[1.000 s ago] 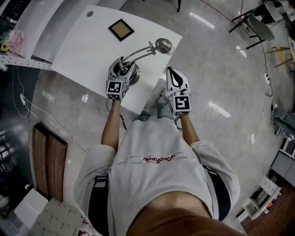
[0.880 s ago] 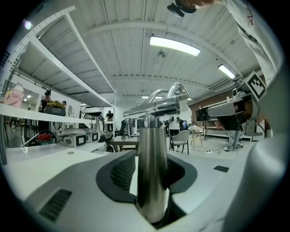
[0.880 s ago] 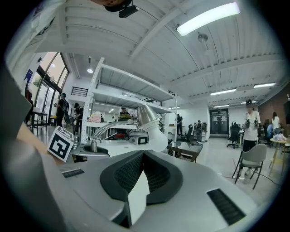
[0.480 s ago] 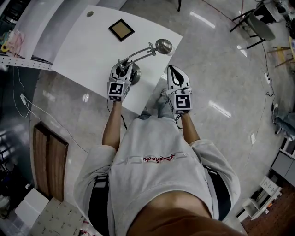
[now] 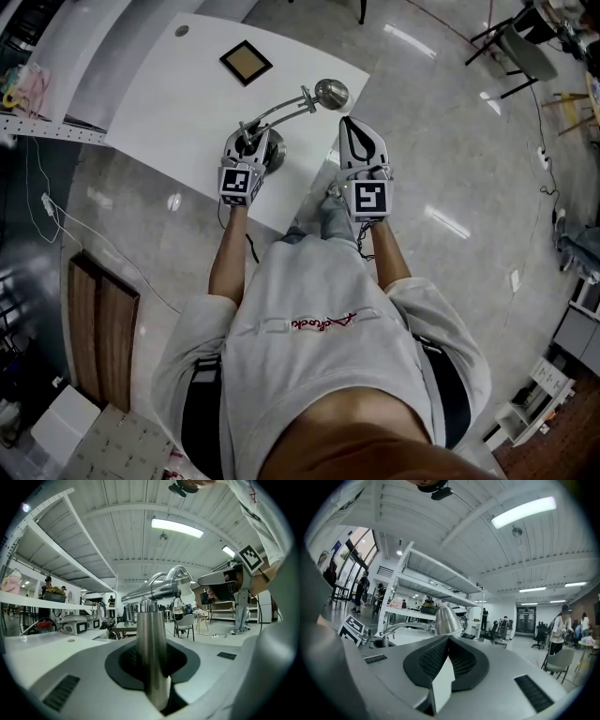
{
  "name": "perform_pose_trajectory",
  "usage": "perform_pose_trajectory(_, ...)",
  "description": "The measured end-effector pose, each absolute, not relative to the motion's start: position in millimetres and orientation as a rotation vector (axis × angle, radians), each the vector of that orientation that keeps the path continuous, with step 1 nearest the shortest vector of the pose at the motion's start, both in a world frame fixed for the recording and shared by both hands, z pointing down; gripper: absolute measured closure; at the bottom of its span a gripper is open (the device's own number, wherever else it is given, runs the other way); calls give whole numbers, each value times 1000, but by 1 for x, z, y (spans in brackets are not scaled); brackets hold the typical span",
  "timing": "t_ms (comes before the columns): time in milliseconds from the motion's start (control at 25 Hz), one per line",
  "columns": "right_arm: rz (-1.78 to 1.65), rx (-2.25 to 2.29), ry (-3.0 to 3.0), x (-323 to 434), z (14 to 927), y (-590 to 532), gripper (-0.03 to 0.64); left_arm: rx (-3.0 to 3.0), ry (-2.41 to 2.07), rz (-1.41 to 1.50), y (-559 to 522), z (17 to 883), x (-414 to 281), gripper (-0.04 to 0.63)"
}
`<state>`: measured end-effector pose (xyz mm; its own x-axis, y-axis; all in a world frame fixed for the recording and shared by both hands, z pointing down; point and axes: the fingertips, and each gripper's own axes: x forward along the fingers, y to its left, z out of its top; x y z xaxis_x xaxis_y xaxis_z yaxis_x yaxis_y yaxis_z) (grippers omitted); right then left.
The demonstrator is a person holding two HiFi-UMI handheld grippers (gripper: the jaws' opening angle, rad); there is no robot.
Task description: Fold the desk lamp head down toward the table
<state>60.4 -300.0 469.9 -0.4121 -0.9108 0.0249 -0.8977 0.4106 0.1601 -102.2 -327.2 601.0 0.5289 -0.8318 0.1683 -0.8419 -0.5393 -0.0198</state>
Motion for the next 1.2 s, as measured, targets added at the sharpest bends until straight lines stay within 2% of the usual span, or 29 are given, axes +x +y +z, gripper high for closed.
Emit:
perform_pose_trajectory(160,-323,1515,-2418,51,469,-303,611,2695,-1476,233,-327,601,-103,495)
perform_pose_trajectory(200,-375,1476,-2362,49,473,-303,593,2695,-1476,233,-327,600,-103,495)
perform_pose_trajectory(280,-466,1415,-2266,44,477,-303,444,2696,-1473,237,-327,601,-103,495)
perform_pose_trajectory(480,-567,1348,-2146,36,480,-303,355,2698,-1463,244,-326,603,-101,494)
perform_pose_trajectory(600,-560,1350,-2151,34,478,-309,240,2701,-1461,241,-327,601,-102,494)
perform_pose_trajectory(680,-552,1343,-2160,32,476,-317,188,2702,-1461,238,-328,601,-103,494)
perform_pose_trajectory(880,-552,1271,-2104,32,482,-341,149,2704,-1457,238,-326,602,-101,494)
perform_pose_trajectory(1160,-585,1228,-2087,23,478,-362,155,2704,-1457,236,-327,601,-100,492)
perform_pose_trajectory(1200,-597,1224,-2074,22,478,-364,174,2703,-1457,238,-327,602,-100,492)
